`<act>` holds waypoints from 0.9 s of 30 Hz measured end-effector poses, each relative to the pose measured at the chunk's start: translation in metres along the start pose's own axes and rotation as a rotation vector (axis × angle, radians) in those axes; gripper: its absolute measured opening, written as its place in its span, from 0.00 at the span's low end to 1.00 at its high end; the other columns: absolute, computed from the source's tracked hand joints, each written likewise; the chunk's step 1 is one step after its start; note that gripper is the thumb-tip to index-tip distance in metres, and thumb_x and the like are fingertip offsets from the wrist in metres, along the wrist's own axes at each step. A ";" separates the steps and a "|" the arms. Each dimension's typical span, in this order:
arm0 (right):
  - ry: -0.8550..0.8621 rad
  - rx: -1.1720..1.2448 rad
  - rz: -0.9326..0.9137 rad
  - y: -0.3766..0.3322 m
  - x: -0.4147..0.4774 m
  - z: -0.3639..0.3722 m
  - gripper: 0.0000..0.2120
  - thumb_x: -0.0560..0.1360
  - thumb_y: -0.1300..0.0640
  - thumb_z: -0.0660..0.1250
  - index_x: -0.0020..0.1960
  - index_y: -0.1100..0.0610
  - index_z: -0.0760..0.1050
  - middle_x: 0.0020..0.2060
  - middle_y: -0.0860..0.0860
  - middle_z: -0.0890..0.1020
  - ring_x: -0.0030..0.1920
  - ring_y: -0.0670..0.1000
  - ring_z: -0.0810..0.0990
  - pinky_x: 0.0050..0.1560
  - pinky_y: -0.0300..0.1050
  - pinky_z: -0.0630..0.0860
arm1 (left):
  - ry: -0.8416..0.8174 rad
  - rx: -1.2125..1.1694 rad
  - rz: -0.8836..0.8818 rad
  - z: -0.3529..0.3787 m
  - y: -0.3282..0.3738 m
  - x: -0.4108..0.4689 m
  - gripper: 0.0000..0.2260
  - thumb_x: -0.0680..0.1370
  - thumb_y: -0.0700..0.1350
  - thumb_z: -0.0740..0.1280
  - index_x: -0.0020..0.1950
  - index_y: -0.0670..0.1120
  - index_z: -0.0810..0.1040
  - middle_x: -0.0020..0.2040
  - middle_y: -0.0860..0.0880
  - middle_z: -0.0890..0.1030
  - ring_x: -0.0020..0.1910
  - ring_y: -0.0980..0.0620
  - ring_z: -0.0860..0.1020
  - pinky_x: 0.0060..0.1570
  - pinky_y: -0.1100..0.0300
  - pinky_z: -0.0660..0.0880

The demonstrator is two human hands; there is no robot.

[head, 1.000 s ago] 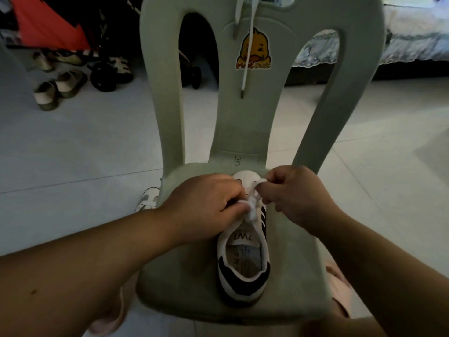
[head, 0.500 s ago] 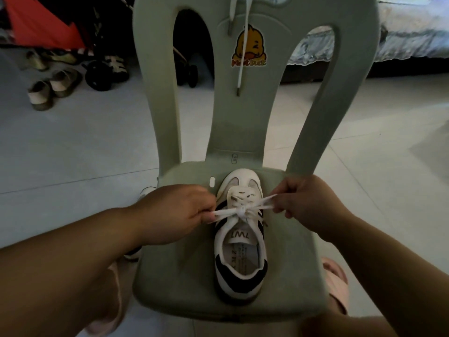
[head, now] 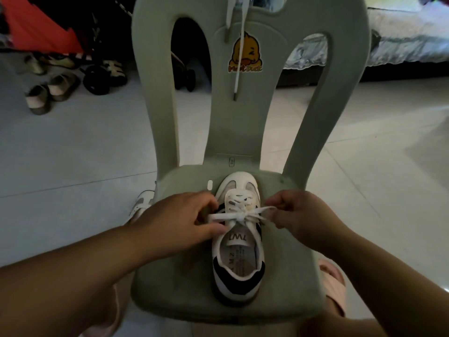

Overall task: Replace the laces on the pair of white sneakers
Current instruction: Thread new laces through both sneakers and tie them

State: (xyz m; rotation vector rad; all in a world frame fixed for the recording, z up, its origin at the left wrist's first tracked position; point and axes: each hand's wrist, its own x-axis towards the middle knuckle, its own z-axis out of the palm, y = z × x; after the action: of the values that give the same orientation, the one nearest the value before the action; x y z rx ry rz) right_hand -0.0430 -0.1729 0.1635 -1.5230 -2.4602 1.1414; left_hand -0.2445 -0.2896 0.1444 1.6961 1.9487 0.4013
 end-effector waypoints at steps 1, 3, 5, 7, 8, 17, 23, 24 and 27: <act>-0.023 -0.002 -0.020 -0.002 -0.003 0.003 0.08 0.74 0.47 0.69 0.52 0.44 0.77 0.44 0.41 0.81 0.41 0.40 0.78 0.36 0.31 0.71 | 0.002 -0.028 -0.019 0.003 0.005 0.000 0.19 0.70 0.65 0.66 0.58 0.61 0.70 0.48 0.63 0.74 0.44 0.63 0.74 0.42 0.65 0.73; -0.082 0.004 -0.027 -0.005 -0.008 0.012 0.24 0.70 0.43 0.71 0.64 0.44 0.71 0.54 0.42 0.78 0.48 0.42 0.77 0.43 0.33 0.71 | 0.027 -0.036 -0.023 0.009 0.013 0.003 0.28 0.67 0.66 0.68 0.64 0.61 0.67 0.55 0.62 0.72 0.49 0.63 0.73 0.46 0.64 0.73; -0.076 -0.097 -0.060 -0.011 -0.013 0.021 0.33 0.68 0.41 0.73 0.69 0.44 0.66 0.58 0.44 0.76 0.51 0.44 0.75 0.48 0.37 0.72 | 0.045 0.005 -0.008 0.015 0.017 0.006 0.30 0.67 0.66 0.69 0.66 0.61 0.66 0.60 0.60 0.71 0.53 0.60 0.73 0.51 0.60 0.75; -0.027 -0.221 -0.145 -0.014 -0.017 0.027 0.31 0.71 0.43 0.71 0.70 0.44 0.65 0.58 0.46 0.75 0.50 0.44 0.74 0.49 0.37 0.72 | 0.053 0.042 0.012 0.020 0.018 0.009 0.28 0.69 0.62 0.69 0.66 0.60 0.65 0.63 0.58 0.71 0.55 0.57 0.73 0.53 0.56 0.76; -0.013 -0.248 -0.173 -0.015 -0.018 0.028 0.28 0.72 0.47 0.70 0.69 0.44 0.65 0.57 0.46 0.75 0.50 0.45 0.74 0.49 0.37 0.73 | 0.056 0.057 0.018 0.021 0.018 0.011 0.26 0.71 0.59 0.69 0.66 0.60 0.64 0.63 0.56 0.71 0.55 0.56 0.74 0.52 0.55 0.76; 0.040 -0.254 -0.153 -0.004 -0.015 0.020 0.28 0.73 0.55 0.68 0.70 0.44 0.65 0.60 0.50 0.78 0.51 0.50 0.79 0.52 0.43 0.76 | 0.095 -0.049 -0.073 0.029 0.017 -0.002 0.19 0.74 0.47 0.64 0.63 0.55 0.64 0.65 0.51 0.67 0.55 0.51 0.75 0.53 0.53 0.75; -0.042 -0.339 -0.274 -0.015 -0.021 0.023 0.37 0.70 0.41 0.71 0.74 0.41 0.57 0.70 0.44 0.65 0.65 0.49 0.70 0.63 0.43 0.69 | 0.095 -0.119 -0.059 0.036 0.016 -0.007 0.24 0.75 0.55 0.66 0.68 0.55 0.63 0.66 0.53 0.65 0.58 0.53 0.74 0.56 0.59 0.73; -0.042 -0.385 -0.290 -0.019 -0.022 0.026 0.40 0.68 0.39 0.71 0.74 0.41 0.54 0.71 0.44 0.62 0.68 0.50 0.67 0.66 0.45 0.66 | 0.094 -0.136 -0.056 0.037 0.015 -0.007 0.25 0.74 0.56 0.67 0.69 0.55 0.63 0.66 0.52 0.65 0.59 0.53 0.73 0.57 0.59 0.73; 0.054 -0.541 -0.366 -0.027 -0.024 0.029 0.33 0.70 0.40 0.69 0.70 0.44 0.59 0.72 0.46 0.60 0.70 0.50 0.63 0.69 0.45 0.61 | 0.082 -0.173 -0.053 0.037 0.014 -0.007 0.26 0.73 0.57 0.67 0.68 0.55 0.64 0.66 0.52 0.65 0.59 0.53 0.74 0.58 0.57 0.74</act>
State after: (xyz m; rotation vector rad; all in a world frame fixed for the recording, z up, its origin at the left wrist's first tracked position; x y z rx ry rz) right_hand -0.0621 -0.2146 0.1662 -1.0720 -2.9880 0.3887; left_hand -0.2115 -0.2984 0.1228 1.5372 1.9509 0.6103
